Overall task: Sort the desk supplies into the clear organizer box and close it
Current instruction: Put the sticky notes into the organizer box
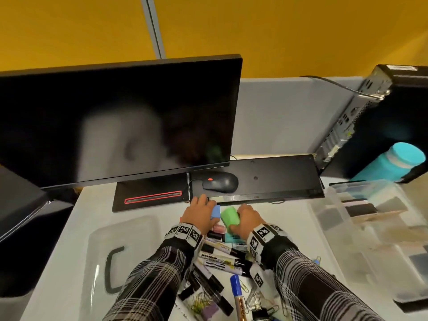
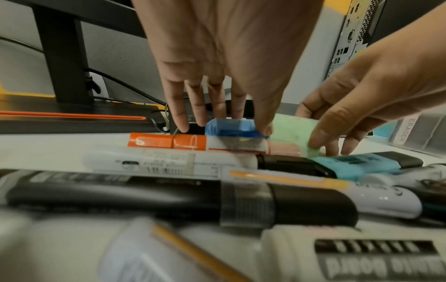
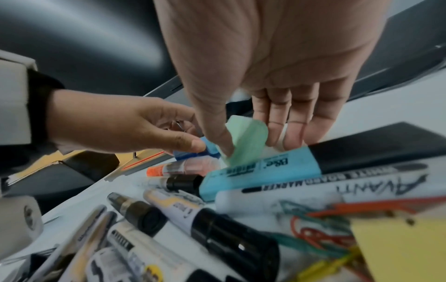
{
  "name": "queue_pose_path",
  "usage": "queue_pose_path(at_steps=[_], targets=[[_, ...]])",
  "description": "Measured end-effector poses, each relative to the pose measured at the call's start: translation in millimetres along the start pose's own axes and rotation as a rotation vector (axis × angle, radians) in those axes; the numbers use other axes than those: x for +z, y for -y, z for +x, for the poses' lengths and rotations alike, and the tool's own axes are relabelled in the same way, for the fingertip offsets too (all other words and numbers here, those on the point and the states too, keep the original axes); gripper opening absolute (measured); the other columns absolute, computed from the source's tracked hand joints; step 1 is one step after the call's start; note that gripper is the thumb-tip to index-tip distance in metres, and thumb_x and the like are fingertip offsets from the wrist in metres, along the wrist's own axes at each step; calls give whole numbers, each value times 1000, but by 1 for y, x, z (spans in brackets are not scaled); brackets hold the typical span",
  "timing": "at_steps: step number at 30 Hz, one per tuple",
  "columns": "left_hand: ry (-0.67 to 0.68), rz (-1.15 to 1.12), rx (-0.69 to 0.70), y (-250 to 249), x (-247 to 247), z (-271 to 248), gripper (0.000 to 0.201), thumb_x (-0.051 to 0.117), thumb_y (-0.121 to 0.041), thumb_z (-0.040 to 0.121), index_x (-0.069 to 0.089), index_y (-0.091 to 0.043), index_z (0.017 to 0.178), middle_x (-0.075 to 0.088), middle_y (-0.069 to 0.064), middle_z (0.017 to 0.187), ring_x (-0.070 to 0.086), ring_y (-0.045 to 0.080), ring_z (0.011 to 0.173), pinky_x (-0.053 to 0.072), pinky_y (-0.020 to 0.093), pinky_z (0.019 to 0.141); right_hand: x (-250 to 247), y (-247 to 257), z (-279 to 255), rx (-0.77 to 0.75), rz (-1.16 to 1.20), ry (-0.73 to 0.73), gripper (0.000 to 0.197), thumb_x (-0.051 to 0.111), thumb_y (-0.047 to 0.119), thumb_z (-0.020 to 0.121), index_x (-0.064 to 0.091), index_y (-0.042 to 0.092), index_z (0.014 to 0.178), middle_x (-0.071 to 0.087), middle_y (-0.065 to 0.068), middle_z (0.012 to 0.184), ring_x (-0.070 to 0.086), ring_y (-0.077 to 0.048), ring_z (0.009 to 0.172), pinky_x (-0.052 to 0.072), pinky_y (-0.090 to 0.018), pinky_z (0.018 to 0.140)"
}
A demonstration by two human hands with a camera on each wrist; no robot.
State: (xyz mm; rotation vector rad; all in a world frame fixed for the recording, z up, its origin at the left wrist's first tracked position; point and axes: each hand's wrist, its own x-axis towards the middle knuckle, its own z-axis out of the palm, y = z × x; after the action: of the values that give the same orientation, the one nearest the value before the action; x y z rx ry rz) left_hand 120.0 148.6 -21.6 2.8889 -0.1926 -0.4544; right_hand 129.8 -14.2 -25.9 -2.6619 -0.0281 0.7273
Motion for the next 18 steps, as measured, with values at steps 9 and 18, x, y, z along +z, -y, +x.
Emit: queue_pose_path(at_steps=[9, 18], targets=[[-6, 206, 62, 1, -2, -1, 47, 48, -35, 91, 43, -20, 135, 43, 5, 135, 40, 26, 123, 39, 37, 98, -52, -14, -37, -188, 166, -174, 27, 61, 26, 84, 51, 17, 107, 60, -5, 101, 58, -22, 88, 47, -30, 75], [-183, -31, 17, -12, -16, -22, 32, 46, -30, 92, 45, -16, 121, 46, 2, 117, 53, 20, 104, 39, 28, 84, -173, -94, -86, -87, 100, -602, 32, 56, 14, 90, 54, 5, 121, 59, -18, 117, 56, -35, 106, 44, -37, 88]])
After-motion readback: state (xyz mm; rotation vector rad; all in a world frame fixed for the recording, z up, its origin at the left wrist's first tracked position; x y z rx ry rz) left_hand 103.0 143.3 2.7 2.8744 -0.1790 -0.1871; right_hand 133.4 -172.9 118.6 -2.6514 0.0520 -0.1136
